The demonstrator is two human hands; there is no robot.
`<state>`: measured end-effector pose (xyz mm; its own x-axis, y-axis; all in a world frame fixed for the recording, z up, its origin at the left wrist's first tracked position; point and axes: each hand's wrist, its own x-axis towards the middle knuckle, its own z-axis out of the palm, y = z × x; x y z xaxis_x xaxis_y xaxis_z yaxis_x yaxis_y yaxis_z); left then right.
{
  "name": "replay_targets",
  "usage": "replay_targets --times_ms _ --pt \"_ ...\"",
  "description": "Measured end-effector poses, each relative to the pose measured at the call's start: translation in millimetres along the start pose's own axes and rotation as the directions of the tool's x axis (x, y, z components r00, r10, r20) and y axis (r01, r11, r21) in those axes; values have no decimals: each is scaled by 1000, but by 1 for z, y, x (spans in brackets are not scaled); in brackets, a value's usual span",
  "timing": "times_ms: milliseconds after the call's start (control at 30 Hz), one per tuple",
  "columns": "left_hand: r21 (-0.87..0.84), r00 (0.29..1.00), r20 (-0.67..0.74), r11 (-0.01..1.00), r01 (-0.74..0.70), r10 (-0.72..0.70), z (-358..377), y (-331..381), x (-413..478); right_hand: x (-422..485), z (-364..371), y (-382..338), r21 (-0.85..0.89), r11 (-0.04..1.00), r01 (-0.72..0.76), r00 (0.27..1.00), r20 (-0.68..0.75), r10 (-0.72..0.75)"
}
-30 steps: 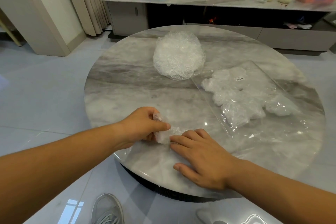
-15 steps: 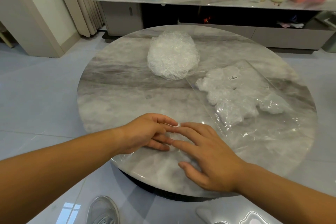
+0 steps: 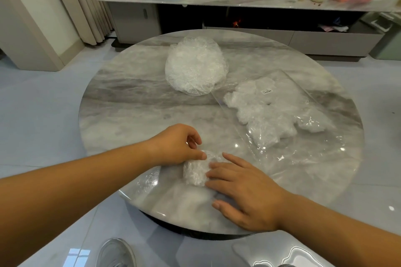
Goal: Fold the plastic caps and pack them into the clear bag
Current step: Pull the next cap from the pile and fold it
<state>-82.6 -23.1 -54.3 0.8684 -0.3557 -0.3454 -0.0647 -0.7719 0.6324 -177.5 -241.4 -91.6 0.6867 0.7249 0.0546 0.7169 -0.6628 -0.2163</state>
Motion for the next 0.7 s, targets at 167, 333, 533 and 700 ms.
replay_targets --times_ms 167,333,533,700 --pt "140 994 104 990 24 -39 5 9 5 -4 -5 7 25 1000 14 1000 -8 -14" --pt "-139 978 163 978 156 -132 0 0 -2 -3 -8 9 331 939 -88 959 -227 170" --pt "-697 959 214 658 285 -189 -3 -1 -10 17 -24 -1 827 432 -359 783 14 622" --pt "-800 954 278 523 294 -110 0 2 -18 34 -31 4 976 -91 -196 769 210 604"
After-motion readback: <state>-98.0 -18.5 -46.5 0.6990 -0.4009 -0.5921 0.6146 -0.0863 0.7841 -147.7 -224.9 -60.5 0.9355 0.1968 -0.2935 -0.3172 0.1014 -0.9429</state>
